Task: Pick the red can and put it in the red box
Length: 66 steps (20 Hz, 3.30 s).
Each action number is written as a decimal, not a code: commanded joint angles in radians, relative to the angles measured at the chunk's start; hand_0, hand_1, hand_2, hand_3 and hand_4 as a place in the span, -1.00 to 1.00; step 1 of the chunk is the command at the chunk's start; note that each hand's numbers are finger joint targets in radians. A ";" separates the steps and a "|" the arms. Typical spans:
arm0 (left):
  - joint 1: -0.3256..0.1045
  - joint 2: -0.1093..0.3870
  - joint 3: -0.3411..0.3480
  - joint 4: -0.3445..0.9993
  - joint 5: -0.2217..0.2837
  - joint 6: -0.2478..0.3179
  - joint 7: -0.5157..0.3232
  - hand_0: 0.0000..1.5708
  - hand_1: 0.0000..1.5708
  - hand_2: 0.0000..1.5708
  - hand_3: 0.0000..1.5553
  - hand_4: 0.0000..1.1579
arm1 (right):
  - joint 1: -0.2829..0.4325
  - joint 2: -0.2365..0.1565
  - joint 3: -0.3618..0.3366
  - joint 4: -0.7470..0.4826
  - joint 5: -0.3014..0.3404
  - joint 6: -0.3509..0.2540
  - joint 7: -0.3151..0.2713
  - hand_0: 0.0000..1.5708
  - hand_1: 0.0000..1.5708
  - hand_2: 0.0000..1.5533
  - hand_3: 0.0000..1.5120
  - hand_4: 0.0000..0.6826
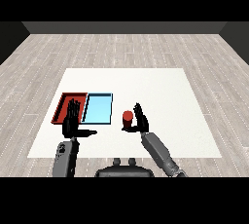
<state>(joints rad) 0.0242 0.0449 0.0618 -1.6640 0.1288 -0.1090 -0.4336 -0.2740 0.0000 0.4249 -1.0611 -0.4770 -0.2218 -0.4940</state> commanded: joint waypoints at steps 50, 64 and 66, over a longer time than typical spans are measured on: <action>0.045 0.019 0.028 -0.040 0.059 -0.036 -0.002 -1.00 -1.00 -1.00 -1.00 -1.00 | -0.343 0.000 0.315 0.393 -0.299 -0.314 -0.017 0.95 0.95 0.90 0.88 0.61; -0.035 -0.023 -0.009 0.049 -0.008 0.020 -0.033 -1.00 -1.00 -1.00 -1.00 -1.00 | -0.389 0.000 0.196 0.316 -0.206 -0.364 -0.020 0.96 0.96 0.89 0.84 0.70; -0.042 0.000 0.013 0.058 0.012 0.004 -0.017 -1.00 -1.00 -1.00 -1.00 -1.00 | -0.237 -0.071 0.256 0.137 -0.138 -0.394 0.013 0.97 0.97 0.89 0.83 0.72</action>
<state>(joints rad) -0.0059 0.0355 0.0668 -1.6201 0.1386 -0.1016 -0.4537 -0.5931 -0.0152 0.6938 -0.8138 -0.6778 -0.6226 -0.4816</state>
